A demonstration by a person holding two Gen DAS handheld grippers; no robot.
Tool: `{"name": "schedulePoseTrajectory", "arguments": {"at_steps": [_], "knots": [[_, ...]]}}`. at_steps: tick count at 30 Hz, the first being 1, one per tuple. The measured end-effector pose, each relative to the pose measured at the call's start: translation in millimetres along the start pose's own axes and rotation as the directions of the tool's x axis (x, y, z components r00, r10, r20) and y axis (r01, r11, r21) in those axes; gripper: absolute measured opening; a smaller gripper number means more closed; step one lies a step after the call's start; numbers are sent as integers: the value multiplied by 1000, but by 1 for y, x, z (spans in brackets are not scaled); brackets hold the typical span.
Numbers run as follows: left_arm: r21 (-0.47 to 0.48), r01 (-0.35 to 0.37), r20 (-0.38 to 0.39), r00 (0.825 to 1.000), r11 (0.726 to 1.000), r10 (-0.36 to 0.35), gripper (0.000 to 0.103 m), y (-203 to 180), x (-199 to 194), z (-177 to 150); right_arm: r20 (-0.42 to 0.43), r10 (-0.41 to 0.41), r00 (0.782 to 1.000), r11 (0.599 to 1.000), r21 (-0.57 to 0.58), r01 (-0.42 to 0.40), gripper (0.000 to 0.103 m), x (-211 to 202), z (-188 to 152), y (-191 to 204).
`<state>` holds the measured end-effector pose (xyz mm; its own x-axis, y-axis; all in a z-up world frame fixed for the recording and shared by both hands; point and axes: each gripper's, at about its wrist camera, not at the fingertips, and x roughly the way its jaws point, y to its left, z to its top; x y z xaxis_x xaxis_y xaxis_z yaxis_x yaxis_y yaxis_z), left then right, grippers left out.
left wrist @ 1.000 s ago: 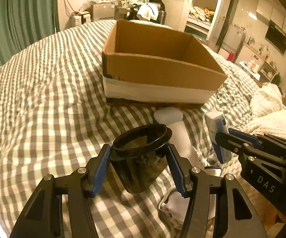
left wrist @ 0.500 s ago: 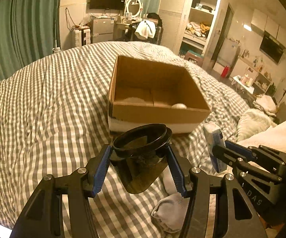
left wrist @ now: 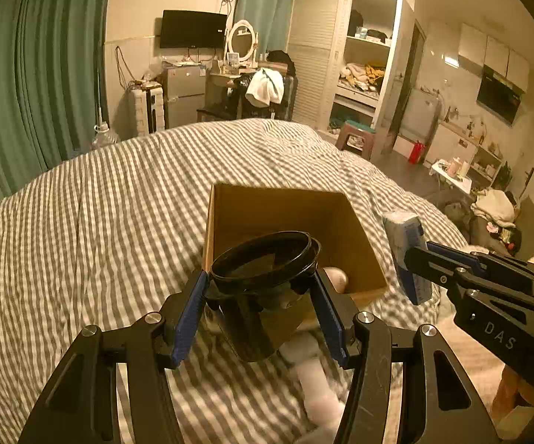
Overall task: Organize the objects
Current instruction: 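Carry the black cup and carton over the box with both tools, then open both tools to drop the cup and carton into the box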
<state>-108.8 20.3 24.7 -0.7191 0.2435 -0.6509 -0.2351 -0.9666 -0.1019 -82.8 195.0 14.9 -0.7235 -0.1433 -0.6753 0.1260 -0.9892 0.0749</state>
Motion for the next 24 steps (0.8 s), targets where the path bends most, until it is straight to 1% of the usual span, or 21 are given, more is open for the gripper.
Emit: {"name": "schedulePoseTrajectory", "arguments": {"at_steps": [4,9,11,17,24], "knots": [[-1,-14,5,1000,1000,14,58,2,18,23,9,9,1000,1000,4,-10,19,12,23,-6],[18,-36,19,999,999,35,58,-2,39,40,0,21,1000,1000,15,-21,19,35,45,-14],[19,-38,13,999,999,38,58,-2,52,44,-12,26,1000,1000,16,-26,19,46,50,-17],[22,-61,-45,997,998,62,58,0,100,46,-62,38,997,998,56,-35,19,91,53,-36],[56,-67,-90,993,996,72,58,-4,141,41,-109,57,992,994,101,-46,19,135,50,-59]]}}
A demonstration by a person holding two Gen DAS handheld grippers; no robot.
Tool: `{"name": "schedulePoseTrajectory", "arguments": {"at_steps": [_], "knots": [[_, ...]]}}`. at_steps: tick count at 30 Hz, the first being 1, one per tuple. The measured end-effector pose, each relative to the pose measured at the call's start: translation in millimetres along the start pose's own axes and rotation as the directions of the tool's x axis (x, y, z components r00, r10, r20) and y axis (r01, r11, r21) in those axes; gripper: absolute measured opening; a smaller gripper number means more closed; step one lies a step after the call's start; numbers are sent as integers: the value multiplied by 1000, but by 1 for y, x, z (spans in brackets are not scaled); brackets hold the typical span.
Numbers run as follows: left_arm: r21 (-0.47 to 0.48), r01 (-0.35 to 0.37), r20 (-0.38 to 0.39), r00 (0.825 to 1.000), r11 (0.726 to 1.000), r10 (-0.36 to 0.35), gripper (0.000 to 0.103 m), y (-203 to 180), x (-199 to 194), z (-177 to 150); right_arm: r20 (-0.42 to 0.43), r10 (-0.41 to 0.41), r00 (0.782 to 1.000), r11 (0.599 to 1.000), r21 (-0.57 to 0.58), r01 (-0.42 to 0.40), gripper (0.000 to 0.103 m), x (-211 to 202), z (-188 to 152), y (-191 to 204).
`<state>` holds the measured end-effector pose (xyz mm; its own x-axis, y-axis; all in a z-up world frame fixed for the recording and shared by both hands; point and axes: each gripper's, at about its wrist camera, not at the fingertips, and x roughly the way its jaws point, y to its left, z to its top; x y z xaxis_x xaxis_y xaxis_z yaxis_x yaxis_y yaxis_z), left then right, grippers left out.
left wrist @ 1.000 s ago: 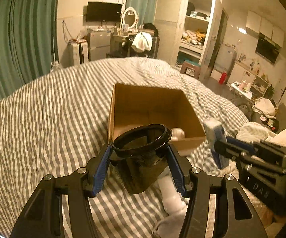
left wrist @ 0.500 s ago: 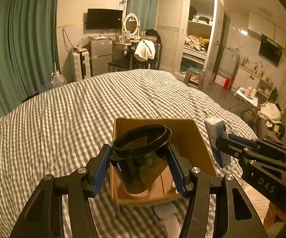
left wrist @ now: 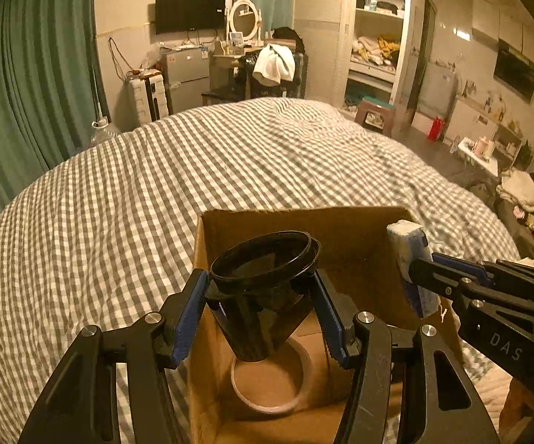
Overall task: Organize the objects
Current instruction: 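Open both tools to drop the cup and carton into the box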
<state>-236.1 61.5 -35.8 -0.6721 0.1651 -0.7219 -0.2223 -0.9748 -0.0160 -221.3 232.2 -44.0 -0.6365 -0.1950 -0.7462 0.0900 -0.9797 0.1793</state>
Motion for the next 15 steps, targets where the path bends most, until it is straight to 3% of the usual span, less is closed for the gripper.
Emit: {"name": "schedulePoseTrajectory", "arguments": {"at_steps": [6,13,14,15], "knots": [[22,17,-43,999,1000,-16,58,-4,24,-7,-17,23,1000,999,24,-23,20,24,-5,-8],[22,14,-78,997,1000,-13,61,-7,29,-5,-6,42,999,998,51,-41,22,25,-3,-14],[24,5,-74,997,1000,-3,69,-6,27,-5,1,42,999,998,55,-42,22,22,-2,-14],[27,-14,-69,998,1000,16,83,-6,24,-4,5,41,999,998,57,-41,26,20,-1,-13]]}}
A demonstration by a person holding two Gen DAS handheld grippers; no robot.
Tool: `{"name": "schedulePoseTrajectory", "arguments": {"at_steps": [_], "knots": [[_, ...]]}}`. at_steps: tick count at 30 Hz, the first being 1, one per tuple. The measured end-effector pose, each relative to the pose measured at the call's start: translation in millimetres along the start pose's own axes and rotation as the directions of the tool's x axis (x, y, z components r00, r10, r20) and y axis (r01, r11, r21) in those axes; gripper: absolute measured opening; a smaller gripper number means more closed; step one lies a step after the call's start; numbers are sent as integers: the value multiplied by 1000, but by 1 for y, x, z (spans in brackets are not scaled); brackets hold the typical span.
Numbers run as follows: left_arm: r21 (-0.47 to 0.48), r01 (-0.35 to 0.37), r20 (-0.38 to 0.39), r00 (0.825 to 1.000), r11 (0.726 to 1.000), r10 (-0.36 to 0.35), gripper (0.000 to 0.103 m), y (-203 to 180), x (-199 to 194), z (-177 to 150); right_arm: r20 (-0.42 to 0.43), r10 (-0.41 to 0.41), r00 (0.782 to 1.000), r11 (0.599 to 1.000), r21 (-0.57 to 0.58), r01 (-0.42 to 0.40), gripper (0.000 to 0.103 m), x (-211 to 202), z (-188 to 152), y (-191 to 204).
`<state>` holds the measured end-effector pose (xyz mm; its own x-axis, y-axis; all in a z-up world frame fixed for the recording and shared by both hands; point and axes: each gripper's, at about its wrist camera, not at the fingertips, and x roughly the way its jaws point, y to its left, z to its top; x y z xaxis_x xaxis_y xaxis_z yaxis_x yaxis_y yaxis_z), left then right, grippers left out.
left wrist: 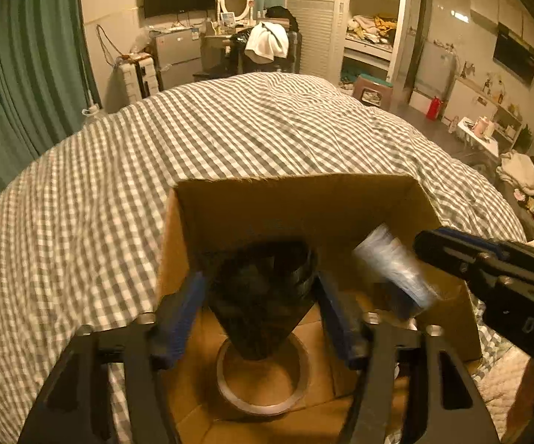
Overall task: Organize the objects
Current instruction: 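Open both tools to drop the cup and carton into the box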
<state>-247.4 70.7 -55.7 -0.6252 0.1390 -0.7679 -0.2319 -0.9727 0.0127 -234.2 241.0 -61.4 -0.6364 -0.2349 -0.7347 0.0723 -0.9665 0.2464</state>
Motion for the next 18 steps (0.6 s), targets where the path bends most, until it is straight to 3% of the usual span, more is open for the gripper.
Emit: {"name": "schedulePoseTrajectory", "arguments": {"at_steps": [3,7,18], "knots": [[-12,-36,17,999,999,36,91,1,-15,-1,32,-19,999,1000,24,19,58,-15,3,1],[-24,-42,30,999,999,43,92,4,-42,-1,66,-27,997,998,60,23,60,-44,3,0],[-67,-38,149,988,997,47,101,24,-149,-12,190,-146,971,989,2,148,74,-165,-13,34]]}}
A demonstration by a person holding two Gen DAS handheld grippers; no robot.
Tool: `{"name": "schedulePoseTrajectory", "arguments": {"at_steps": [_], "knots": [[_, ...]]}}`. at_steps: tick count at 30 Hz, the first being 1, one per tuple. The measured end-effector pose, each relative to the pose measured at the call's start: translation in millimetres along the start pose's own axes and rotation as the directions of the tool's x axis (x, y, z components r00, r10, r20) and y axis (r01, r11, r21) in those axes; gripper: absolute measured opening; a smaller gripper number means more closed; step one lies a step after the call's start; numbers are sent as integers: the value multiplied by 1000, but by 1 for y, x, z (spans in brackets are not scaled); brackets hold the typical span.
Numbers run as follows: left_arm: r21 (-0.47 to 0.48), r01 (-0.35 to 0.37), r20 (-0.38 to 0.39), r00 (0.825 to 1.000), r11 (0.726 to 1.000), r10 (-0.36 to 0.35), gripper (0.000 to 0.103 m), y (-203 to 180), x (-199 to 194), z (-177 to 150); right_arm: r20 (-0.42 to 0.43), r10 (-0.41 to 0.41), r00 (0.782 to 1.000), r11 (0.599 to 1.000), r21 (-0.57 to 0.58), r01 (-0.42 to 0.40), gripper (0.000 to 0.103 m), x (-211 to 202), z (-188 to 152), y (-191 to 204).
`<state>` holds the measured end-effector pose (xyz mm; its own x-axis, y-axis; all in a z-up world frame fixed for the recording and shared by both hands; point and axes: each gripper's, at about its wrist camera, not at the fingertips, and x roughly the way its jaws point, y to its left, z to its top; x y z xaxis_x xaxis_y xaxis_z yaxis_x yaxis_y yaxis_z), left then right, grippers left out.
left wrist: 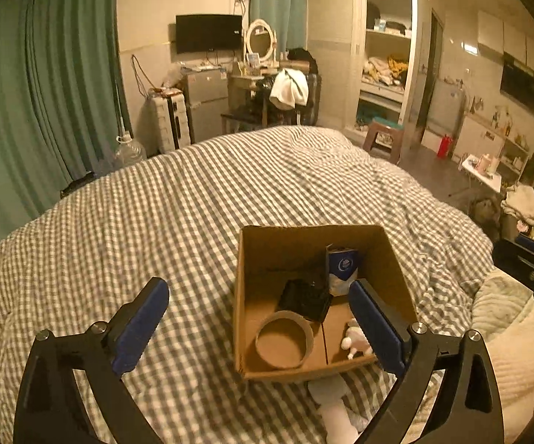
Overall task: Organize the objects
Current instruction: 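Open both tools to drop the cup and carton into the box, then grasp the white sock with the right tool while the left tool grasps the white bottle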
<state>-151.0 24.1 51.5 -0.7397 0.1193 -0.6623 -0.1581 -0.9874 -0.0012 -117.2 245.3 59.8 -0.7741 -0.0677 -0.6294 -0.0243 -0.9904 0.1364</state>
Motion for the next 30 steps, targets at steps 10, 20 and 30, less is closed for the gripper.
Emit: {"name": "schedulePoseTrajectory", "arguments": {"at_steps": [10,20,30], "knots": [[-16,-37,0,999,999,37,102,24,-53,-46,19,-46,999,997,-57,47,76,-66,-32,27],[-14,-55,-49,997,998,54,102,33,-48,-119,-108,-68,992,991,-125,55,76,-49,-106,49],[32,-84,-138,986,996,88,102,26,-17,-186,-313,-61,948,989,-150,14,76,6,-191,59]]}}
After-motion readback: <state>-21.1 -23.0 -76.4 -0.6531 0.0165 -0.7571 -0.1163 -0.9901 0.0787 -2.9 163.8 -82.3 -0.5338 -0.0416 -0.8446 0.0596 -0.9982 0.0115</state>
